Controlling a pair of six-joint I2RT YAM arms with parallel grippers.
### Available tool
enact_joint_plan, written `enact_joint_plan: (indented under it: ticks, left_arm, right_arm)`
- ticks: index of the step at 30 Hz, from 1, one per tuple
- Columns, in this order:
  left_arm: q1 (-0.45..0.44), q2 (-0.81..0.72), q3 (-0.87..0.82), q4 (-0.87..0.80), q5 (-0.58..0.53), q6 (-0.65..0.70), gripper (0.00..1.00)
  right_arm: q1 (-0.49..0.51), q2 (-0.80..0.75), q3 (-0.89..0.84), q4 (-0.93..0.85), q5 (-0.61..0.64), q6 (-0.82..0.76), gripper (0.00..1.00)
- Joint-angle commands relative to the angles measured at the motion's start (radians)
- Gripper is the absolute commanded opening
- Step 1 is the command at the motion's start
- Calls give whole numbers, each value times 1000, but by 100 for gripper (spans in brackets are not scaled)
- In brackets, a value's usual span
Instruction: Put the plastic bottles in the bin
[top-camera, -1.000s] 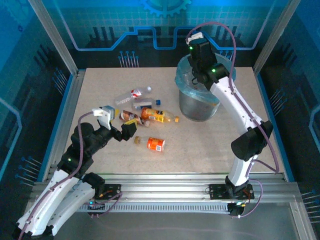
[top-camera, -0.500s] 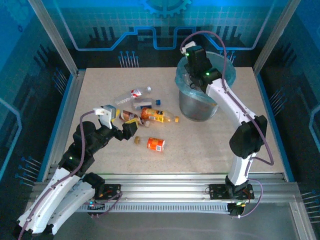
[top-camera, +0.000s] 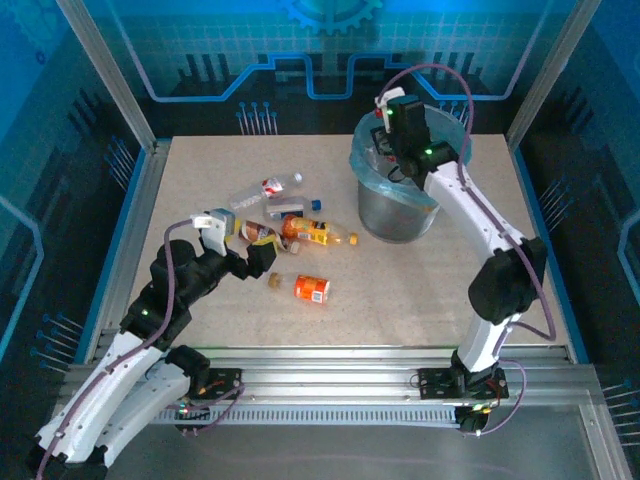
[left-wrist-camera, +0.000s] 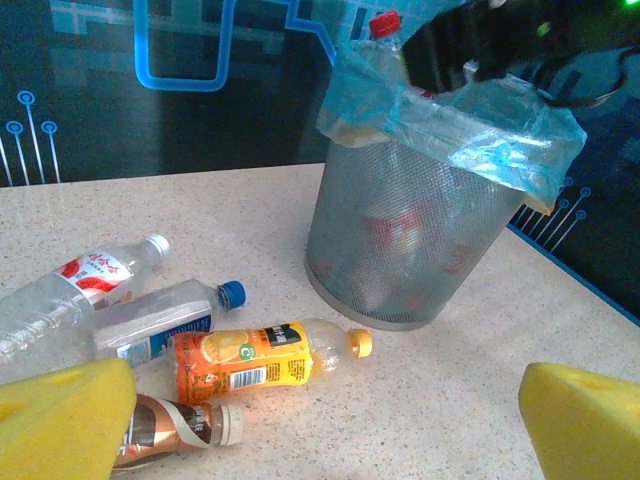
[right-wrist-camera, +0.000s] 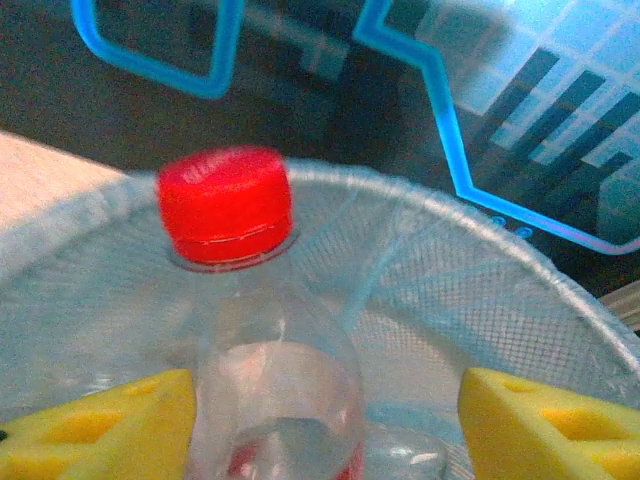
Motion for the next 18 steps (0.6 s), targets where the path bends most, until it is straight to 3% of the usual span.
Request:
enact_joint_plan:
  ticks: [1,6,15,18]
  left_arm:
    - [-6,0,4,13,-15,-10,99]
    - [-6,3,-1,20,-13,-18,99]
    - [-5,-14,8,-18,-28,-1,98]
    - [-6,-25,3,-27,-38,1,99]
  right_arm:
    - [-4,-103,38,16,-91,93,72]
    - [-19,-73,90,-3,-93,130,69]
    - [-52,103,194,-102,-166,194,45]
    - [-56,132,175,-141,-178,219,41]
